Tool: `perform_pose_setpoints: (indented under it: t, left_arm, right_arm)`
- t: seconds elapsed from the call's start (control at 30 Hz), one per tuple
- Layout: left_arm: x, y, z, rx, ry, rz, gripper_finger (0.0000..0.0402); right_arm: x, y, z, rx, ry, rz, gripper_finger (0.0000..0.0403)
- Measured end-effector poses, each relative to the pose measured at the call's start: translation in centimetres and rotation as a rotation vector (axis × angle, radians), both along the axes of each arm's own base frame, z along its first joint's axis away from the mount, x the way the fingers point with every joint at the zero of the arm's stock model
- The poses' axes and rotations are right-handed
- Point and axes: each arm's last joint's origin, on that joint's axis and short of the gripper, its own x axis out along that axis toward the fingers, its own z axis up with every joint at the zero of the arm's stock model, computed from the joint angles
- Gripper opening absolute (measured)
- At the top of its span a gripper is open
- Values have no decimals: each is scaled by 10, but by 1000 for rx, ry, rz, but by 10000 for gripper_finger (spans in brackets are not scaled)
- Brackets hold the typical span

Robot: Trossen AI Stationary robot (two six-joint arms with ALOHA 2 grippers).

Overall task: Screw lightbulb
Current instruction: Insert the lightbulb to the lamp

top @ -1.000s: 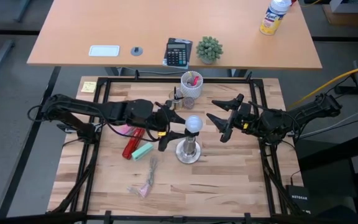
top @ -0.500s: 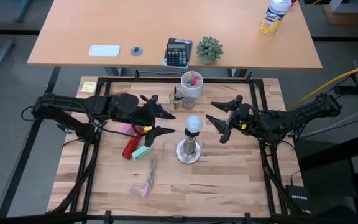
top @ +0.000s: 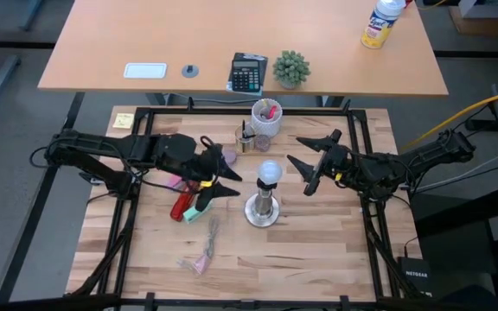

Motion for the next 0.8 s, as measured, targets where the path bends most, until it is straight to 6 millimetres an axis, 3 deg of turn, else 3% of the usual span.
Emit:
perform_pose_setpoints:
  t: [0.17, 0.43, 0.57, 0.8]
  left_arm:
    - [0, -9, 7, 62, -96, -54, 129]
    - [5, -27, 8, 180, -181, -143, 18]
    - [19, -34, 9, 181, -280, -146, 9]
    - [34, -36, 6, 153, -340, -59, 3]
  right_arm:
    - [-1, 0, 1, 28, -18, 9, 219]
    - [0, 2, 2, 19, -32, 109, 77]
    - [1, 3, 2, 18, -39, 123, 11]
    - [1, 5, 6, 16, -76, 192, 32]
